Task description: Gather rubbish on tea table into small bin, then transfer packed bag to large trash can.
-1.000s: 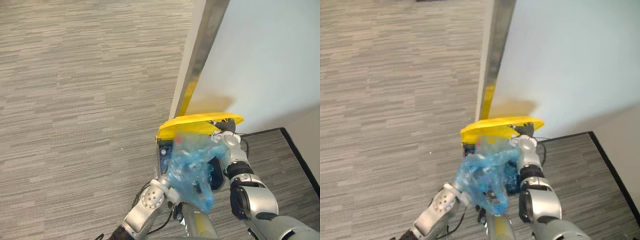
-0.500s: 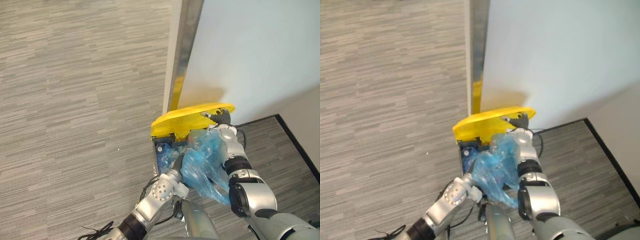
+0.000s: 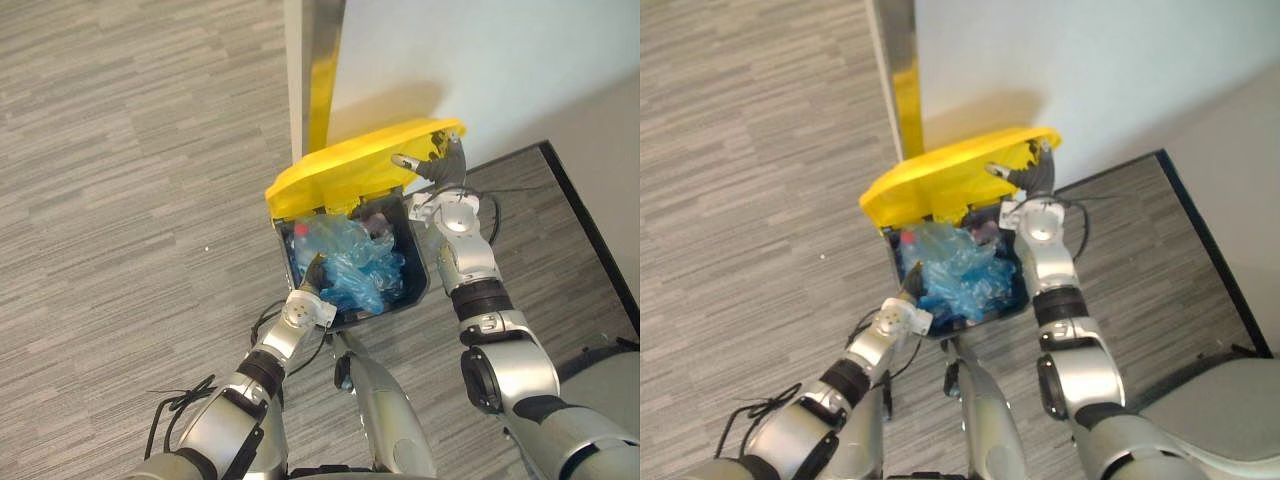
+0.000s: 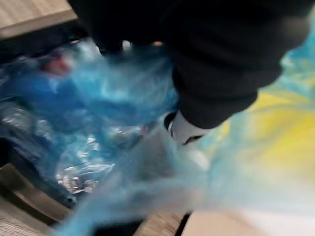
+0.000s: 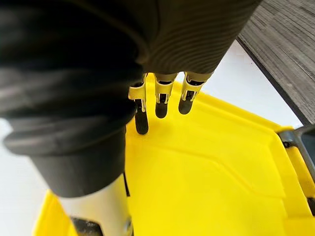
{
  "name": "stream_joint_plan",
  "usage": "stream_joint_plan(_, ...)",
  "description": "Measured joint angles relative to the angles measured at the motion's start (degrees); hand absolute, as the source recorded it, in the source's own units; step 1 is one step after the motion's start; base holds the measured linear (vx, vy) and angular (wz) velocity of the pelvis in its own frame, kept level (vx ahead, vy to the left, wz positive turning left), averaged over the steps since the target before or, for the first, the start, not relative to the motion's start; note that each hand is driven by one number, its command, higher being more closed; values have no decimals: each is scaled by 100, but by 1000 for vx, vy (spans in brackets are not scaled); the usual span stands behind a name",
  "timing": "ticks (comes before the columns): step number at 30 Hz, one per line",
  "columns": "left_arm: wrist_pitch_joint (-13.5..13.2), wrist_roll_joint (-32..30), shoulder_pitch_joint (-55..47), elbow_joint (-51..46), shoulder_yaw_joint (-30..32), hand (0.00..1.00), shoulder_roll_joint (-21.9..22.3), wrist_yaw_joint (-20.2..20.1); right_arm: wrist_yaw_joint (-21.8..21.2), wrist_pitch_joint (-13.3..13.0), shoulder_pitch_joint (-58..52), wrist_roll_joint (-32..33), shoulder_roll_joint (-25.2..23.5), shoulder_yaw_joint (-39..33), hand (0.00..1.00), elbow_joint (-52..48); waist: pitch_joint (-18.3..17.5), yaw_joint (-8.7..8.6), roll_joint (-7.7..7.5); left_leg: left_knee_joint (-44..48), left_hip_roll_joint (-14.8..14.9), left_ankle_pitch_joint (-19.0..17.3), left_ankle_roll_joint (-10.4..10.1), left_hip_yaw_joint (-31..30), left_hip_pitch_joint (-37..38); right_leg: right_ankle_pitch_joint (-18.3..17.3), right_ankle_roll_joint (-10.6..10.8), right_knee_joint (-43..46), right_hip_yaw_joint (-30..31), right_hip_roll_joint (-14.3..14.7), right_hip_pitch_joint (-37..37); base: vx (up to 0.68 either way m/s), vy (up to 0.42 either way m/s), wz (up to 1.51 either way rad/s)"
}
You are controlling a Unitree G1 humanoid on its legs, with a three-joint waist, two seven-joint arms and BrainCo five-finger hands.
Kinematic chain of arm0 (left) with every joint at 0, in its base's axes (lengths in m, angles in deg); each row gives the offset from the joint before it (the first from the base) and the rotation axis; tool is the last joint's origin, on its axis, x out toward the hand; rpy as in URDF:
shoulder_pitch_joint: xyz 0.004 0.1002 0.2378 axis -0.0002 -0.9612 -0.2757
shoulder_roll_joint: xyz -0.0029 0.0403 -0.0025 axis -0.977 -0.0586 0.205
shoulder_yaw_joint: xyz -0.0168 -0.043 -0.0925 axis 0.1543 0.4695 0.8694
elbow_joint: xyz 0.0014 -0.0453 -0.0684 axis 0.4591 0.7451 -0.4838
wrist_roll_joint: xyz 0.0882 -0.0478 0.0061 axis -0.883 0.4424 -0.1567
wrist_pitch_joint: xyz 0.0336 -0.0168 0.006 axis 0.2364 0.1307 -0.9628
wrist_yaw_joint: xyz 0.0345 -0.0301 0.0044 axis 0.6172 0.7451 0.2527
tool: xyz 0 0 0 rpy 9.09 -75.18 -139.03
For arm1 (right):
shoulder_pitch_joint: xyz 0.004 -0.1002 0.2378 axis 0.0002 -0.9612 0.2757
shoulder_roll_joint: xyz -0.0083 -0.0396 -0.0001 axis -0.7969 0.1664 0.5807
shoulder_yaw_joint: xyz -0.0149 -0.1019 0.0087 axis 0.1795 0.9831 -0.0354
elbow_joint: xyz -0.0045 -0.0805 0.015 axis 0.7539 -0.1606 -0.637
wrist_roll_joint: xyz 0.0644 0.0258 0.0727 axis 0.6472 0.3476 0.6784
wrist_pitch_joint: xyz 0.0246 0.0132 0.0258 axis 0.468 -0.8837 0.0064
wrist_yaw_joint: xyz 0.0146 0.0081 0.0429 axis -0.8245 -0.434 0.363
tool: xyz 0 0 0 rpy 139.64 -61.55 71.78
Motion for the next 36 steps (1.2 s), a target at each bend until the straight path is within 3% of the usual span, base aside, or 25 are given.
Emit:
stream_joint_plan(10,146,-895,227,261,908,0,183,268,-20,-45,67,21,-4,198,0,86,0,15,1,-7,73,-30,-25,63,76,9,-120,100,14,81,-3,33,-18,-4)
stream_joint_plan(15,256,-1279,109,255,961,0,177,280,-170,-37,-108,-45,-24,128,0,277,-1,107,5,-102,37,1,-34,12,345,-112,-134,266,-36,19,171,-4,-13,5)
stream_joint_plan(20,285,-1383,-662,-110,967,0,110,280,-355,-57,-710,-268,-245,-39,0,275,-29,166,26,-505,-57,162,18,-166,794,-259,-165,234,-135,-65,533,-19,-44,21)
stream_joint_plan(23,285,-1371,-1313,-458,1123,0,-2,282,-441,-89,-1157,-335,-349,-62,0,280,-129,257,61,-882,-129,315,25,-197,1048,-285,-150,185,-145,-87,646,3,-48,7)
stream_joint_plan(25,269,-1251,-1919,-694,1196,0,-71,272,-512,-87,-1711,-498,-523,-153,0,299,-400,262,142,-1133,-131,427,-48,-319,1227,-362,-159,178,-234,-88,752,67,-63,15)
stream_joint_plan(28,231,-1070,-2462,-862,1353,0,-86,221,-562,-81,-2210,-666,-681,-227,0,449,-541,262,204,-1326,-116,474,3,-376,1557,-444,-172,169,-310,-87,1028,56,-36,12)
stream_joint_plan(30,199,-936,-2892,-924,1578,0,-96,183,-609,-75,-2699,-731,-797,-228,0,486,-802,273,211,-1468,-133,527,0,-386,1677,-489,-180,191,-334,-124,1097,12,-15,12)
stream_joint_plan(36,210,-583,-3639,-630,2427,0,-156,89,-761,-65,-3806,-952,-968,-216,0,140,-978,320,192,-1449,-313,565,37,-234,2051,-577,-69,536,-193,-316,1257,-65,19,-9)
